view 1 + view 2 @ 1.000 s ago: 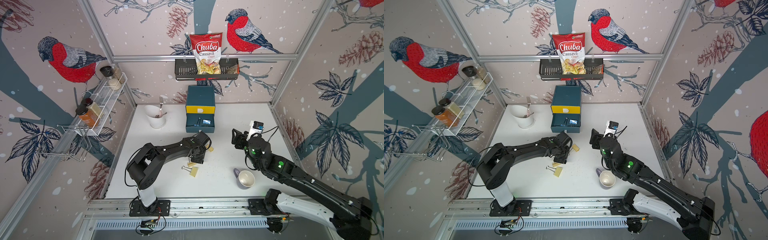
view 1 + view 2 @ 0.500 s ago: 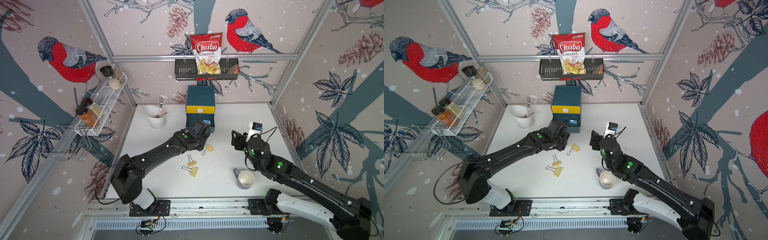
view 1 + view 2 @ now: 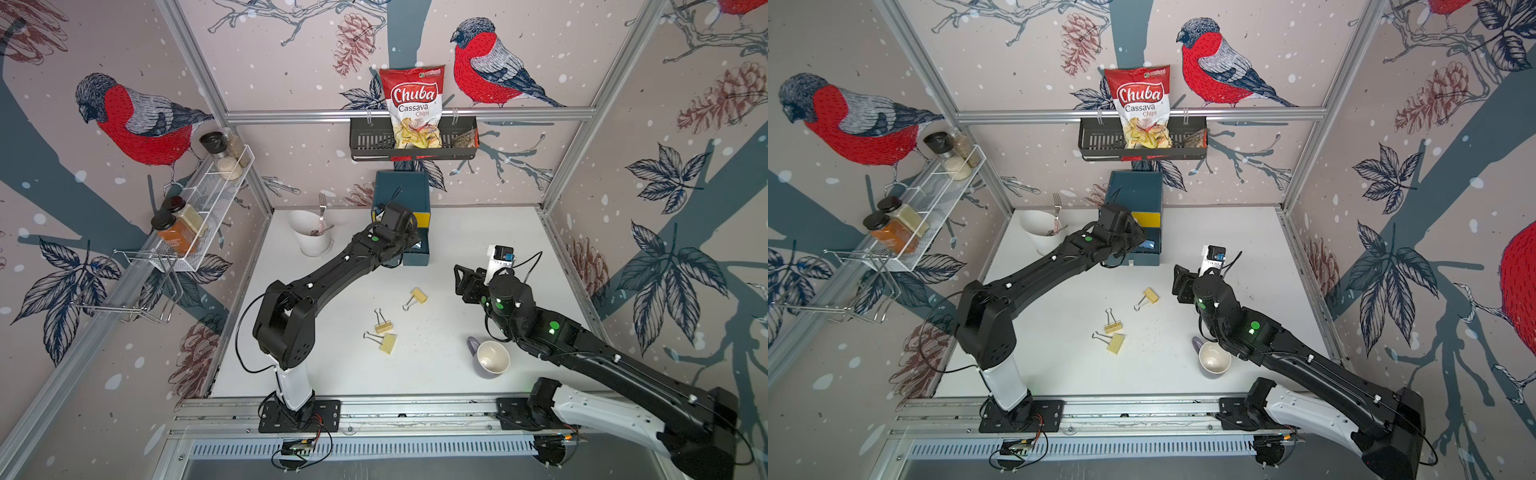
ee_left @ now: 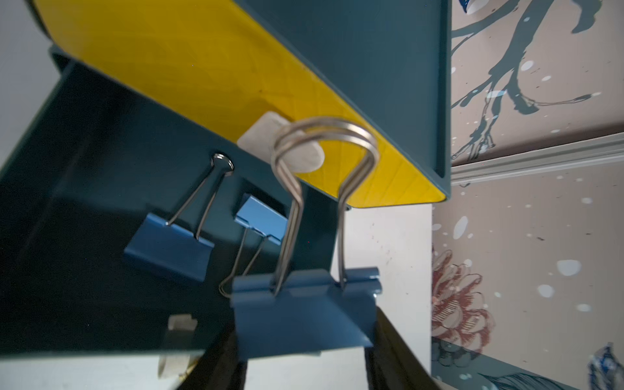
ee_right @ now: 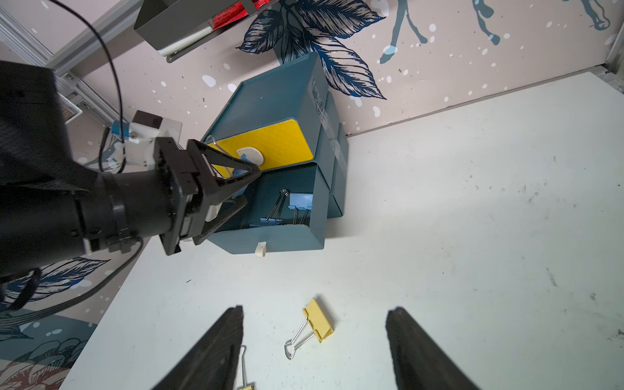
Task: Put the binder clips in the drawer according to color
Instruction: Place the binder clip in the drawer.
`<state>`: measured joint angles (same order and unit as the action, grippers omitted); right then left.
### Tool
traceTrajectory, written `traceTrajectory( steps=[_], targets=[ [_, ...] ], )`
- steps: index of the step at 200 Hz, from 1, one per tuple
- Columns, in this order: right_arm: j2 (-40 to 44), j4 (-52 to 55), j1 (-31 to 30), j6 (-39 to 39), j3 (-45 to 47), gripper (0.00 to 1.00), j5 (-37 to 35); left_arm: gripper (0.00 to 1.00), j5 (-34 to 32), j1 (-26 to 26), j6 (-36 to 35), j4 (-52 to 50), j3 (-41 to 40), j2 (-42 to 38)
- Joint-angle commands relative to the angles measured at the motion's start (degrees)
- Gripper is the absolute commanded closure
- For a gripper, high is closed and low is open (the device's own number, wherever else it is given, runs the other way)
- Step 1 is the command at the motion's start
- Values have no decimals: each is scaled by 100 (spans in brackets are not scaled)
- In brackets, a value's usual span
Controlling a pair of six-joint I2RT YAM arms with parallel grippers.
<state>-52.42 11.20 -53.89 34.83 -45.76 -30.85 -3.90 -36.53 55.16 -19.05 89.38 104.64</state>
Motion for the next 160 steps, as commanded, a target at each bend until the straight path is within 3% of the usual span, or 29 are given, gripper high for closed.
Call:
traceTrajectory(
  steps=[1, 31, 68, 105, 125, 139, 160],
  targets=[
    [28, 6, -39, 81, -47, 28, 49, 66, 12, 19, -641, -177, 101, 132],
    [44, 40, -48, 103, -16, 28, 36, 59, -61, 24, -700, -244, 86, 234],
    [-30, 10, -53, 112, -25, 28, 69, 35, -175, 24, -707, -241, 17, 102],
    [-49, -12, -66, 94, -21, 28, 62, 28, -671, -97, -753, -163, -48, -406],
    [-49, -5, -69, 101, -10, 28, 62, 29, -840, -164, -646, -93, -267, -756],
    [-33, 1, -74, 112, -3, 28, 70, 32, -787, -208, -439, 356, -887, -1255],
    [-31, -14, -92, 129, 43, 28, 120, 50, -420, -197, 309, 1591, -2464, -2085]
  ],
)
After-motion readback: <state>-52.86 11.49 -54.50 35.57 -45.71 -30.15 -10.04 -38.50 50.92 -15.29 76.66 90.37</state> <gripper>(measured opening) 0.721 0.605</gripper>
